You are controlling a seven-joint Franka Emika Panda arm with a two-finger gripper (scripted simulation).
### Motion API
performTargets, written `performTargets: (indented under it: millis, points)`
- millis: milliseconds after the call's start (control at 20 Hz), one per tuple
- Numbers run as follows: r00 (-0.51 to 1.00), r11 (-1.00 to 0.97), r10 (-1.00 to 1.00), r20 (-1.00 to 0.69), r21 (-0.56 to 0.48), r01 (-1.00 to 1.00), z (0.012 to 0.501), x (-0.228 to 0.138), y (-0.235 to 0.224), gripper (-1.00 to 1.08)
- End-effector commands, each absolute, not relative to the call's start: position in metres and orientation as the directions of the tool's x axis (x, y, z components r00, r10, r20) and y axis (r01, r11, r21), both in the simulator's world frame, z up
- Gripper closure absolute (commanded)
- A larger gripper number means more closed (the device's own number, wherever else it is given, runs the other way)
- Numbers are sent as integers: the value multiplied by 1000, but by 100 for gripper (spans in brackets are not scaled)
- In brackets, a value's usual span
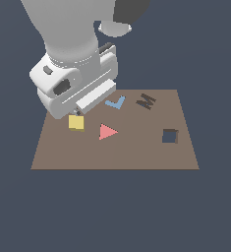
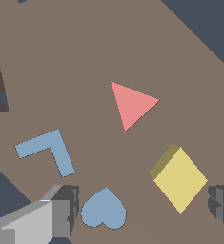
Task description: Insert a designated object into the corresponding slot on a board.
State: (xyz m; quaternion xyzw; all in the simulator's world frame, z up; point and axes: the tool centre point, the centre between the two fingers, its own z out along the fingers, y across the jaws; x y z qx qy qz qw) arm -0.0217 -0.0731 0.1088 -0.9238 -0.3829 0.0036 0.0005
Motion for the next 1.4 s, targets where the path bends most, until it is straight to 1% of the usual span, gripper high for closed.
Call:
performTargets:
  millis: [0,350,750,1050,1350]
  points:
    - [642,-642,767,-5,-3,767,101,-21,-81,-92]
    - [448,-448,894,-2,-2,894,81,-15,-101,-92]
    - [260,-260,966,0,-1,966,63,-6,-117,-92]
    - [164,-164,987,0,0,987,55,1,-124,-92]
    - [114,-114,993,0,0,993,51,4,-127,-92]
